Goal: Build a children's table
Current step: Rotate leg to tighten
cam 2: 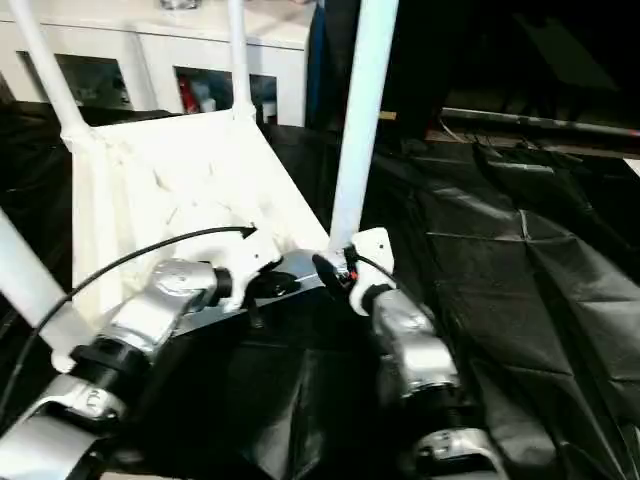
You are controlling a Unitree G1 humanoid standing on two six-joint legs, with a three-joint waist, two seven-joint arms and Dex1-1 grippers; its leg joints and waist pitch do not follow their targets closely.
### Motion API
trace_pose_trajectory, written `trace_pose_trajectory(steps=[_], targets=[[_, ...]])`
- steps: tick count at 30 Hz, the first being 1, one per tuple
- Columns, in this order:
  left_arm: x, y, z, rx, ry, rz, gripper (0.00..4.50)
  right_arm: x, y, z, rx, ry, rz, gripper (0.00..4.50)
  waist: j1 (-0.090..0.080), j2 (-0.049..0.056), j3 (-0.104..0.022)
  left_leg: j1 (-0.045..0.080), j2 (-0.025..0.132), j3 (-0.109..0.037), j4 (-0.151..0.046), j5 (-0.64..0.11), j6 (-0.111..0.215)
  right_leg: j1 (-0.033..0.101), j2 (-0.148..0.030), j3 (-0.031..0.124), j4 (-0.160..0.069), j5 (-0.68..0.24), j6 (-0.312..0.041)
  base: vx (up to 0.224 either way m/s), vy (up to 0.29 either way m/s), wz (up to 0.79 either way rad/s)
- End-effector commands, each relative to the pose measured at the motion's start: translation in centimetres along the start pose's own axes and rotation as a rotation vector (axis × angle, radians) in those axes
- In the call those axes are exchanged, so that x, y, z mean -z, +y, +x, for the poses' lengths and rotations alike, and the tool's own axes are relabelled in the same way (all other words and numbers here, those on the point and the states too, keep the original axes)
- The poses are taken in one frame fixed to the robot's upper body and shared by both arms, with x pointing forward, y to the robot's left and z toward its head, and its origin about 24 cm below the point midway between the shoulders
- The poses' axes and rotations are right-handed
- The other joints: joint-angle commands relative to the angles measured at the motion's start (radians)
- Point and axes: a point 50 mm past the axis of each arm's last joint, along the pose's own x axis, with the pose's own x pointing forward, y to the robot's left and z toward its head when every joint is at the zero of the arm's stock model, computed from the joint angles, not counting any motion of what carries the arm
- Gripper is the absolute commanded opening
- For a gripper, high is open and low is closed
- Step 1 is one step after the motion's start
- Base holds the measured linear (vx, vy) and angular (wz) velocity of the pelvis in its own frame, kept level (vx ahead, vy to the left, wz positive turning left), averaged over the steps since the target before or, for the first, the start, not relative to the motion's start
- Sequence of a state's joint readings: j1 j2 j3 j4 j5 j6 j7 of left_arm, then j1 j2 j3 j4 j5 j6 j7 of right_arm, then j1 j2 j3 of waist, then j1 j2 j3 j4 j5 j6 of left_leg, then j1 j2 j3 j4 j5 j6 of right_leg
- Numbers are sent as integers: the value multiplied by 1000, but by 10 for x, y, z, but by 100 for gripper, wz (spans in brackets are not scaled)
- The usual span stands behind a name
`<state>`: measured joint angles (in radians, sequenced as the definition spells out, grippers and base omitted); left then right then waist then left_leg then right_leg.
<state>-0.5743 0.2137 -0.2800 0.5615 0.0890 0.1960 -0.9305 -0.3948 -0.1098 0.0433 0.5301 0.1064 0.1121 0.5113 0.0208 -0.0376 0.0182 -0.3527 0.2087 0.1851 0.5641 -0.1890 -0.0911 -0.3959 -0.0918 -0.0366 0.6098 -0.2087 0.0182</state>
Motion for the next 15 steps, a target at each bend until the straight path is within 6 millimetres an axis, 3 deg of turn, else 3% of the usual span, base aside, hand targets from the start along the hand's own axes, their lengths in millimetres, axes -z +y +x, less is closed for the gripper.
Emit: trace_pose_trajectory(steps=[1, 6, 10, 15], targets=[[17, -19, 3, 174, 8, -44, 0, -6, 17, 0, -227, 1, -40, 345, 4, -5, -33, -7, 14, -2, -63, -257, 46, 37, -31, 30, -90, -233, -165, 0, 0, 0], [23, -16, -15, 280, 21, -31, 0, -12, 7, -17, -404, 34, -107, 345, 11, -1, -35, -7, 18, 1, -58, -181, 73, 40, -28, 28, -75, -104, -219, 0, 0, 0], [27, -8, -33, 345, 45, -61, 0, -15, -2, -31, -524, 104, -200, 345, 11, 1, -37, -4, 19, 3, -53, -167, 82, 40, -29, 28, -65, -38, -252, 0, 0, 0], [28, -2, -41, 340, 53, -62, 0, -13, -2, -35, -584, 150, -224, 345, 12, -3, -35, -1, 20, 4, -54, -193, 75, 41, -32, 28, -67, -70, -263, 0, 0, 0]])
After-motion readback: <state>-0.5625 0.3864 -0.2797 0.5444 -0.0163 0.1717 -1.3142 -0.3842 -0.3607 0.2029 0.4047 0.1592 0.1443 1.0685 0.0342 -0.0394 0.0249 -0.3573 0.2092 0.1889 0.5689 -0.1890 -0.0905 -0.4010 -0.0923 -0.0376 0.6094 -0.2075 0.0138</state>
